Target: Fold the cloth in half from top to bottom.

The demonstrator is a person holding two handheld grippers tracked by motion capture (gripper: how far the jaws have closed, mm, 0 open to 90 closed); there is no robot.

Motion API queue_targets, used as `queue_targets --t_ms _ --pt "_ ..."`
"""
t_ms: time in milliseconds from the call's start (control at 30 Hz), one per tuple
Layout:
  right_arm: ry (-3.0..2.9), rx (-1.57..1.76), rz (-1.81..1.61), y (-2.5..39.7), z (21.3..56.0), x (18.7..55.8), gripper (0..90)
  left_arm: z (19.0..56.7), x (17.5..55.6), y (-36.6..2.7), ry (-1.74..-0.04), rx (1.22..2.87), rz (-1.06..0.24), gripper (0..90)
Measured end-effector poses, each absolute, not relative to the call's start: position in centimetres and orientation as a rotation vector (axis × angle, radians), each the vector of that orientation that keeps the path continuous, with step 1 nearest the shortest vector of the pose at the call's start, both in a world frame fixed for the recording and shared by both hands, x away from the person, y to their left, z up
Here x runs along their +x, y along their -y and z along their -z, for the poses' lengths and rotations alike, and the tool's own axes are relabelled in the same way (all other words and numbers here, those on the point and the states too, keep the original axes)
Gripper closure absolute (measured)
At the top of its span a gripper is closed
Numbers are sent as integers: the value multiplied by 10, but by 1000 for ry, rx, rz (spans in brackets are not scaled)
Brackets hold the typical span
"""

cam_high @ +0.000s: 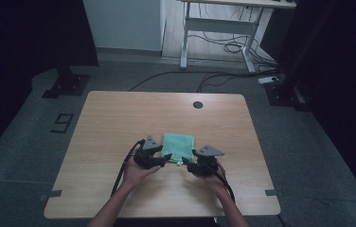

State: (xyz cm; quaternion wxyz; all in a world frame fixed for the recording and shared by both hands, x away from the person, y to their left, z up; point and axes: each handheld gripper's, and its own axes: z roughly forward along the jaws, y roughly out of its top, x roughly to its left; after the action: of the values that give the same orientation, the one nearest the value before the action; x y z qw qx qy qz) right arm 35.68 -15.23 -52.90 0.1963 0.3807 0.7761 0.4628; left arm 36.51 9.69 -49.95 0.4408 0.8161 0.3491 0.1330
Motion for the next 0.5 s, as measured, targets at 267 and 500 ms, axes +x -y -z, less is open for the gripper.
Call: queue_targets --t_ms 267,500 --pt "-2167 1055 -1318 163 530 342 419 500 348 -110 -867 2016 -348 411" --pt "-2162 1043 -1310 179 534 322 417 506 325 -124 -865 2029 -373 402"
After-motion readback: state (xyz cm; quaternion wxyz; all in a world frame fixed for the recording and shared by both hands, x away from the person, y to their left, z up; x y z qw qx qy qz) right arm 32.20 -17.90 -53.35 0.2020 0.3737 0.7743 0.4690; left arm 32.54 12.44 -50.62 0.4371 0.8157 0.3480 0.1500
